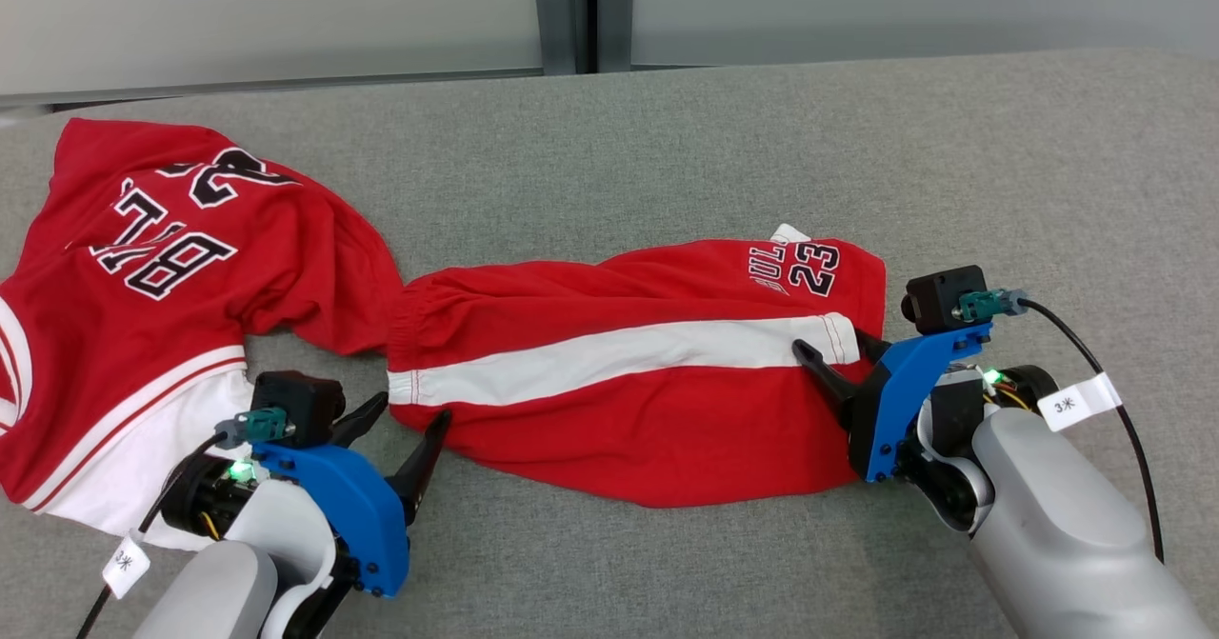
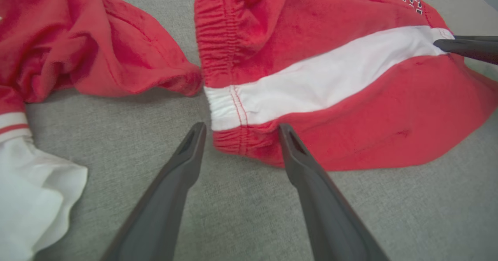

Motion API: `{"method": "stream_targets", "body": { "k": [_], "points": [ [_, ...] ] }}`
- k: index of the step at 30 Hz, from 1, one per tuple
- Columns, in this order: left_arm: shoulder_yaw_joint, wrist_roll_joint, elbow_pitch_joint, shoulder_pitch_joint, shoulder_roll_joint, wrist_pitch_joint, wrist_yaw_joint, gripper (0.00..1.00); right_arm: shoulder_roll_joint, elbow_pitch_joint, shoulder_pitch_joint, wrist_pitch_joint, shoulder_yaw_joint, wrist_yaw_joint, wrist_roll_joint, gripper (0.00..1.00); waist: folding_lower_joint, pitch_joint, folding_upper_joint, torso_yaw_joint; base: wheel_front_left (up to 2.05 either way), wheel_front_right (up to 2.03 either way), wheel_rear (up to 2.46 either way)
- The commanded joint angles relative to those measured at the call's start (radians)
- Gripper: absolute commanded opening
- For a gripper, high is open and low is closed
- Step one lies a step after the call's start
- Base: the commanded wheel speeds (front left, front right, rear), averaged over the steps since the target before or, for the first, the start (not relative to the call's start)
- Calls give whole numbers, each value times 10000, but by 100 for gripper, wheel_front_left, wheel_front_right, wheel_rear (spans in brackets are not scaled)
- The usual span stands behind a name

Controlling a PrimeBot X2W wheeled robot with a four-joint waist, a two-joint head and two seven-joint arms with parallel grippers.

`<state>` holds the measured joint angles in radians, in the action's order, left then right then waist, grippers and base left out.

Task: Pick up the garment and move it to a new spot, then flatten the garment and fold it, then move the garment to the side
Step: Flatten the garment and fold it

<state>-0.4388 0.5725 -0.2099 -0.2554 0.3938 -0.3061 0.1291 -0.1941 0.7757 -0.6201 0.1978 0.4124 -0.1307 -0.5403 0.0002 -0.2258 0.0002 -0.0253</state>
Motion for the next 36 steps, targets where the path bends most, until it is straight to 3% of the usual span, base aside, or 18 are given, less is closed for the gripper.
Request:
{"method": "stream_targets", "body": {
  "k": [1, 10, 11, 12, 13, 14, 16, 17, 28, 30, 36],
  "points": [
    [-50, 16, -122, -345, 6, 149, 19, 100, -34, -12, -195, -52, 51, -1, -87, 100, -2, -75, -2, 11, 0, 0, 0],
    [-119, 34, -1077, -839, -35, 862, 19, 100, -104, -275, -171, -407, 660, -1, -418, 100, -2, -186, -2, -114, 0, 0, 0],
    [-121, 57, -1127, -847, -21, 915, 20, 100, -116, -301, -141, -436, 724, -1, -456, 94, -2, -183, -2, -127, 0, 0, 0],
    [-131, 75, -1169, -854, -16, 957, 20, 100, -136, -325, -119, -492, 773, -1, -495, 73, -2, -180, -2, -138, 0, 0, 0],
    [-158, 92, -1208, -861, -8, 979, 20, 89, -151, -348, -100, -539, 813, -1, -533, 56, -2, -175, -2, -148, 0, 0, 0],
    [-208, 145, -1216, -868, 0, 1009, 20, 47, -155, -356, -77, -603, 856, -1, -556, 42, -2, -171, -2, -157, 0, 0, 0],
    [-284, 213, -1256, -884, 18, 1081, 20, 0, -167, -360, -29, -668, 911, -1, -646, 22, -2, -165, -2, -175, 0, 0, 0],
    [-335, 263, -1272, -899, 27, 1102, 20, 0, -187, -365, -15, -711, 931, -1, -699, 0, -2, -163, -2, -181, 0, 0, 0],
    [-407, 428, -1302, -769, 253, 1693, 20, 0, -405, -535, 131, -2189, 829, -1, -1102, 0, -2, 140, -2, -121, 0, 0, 0],
    [-314, 494, -1193, -667, 291, 1838, -35, 0, -245, -893, 308, -2436, 808, -2, -1690, 0, -2, 313, -2, -112, 0, 0, 0],
    [-18, 851, -425, -739, 338, 1867, -116, 0, -769, -2120, 590, -3076, 1023, -1, -2828, 0, -2, 615, -2, -141, 0, 0, 0]
  ]
}}
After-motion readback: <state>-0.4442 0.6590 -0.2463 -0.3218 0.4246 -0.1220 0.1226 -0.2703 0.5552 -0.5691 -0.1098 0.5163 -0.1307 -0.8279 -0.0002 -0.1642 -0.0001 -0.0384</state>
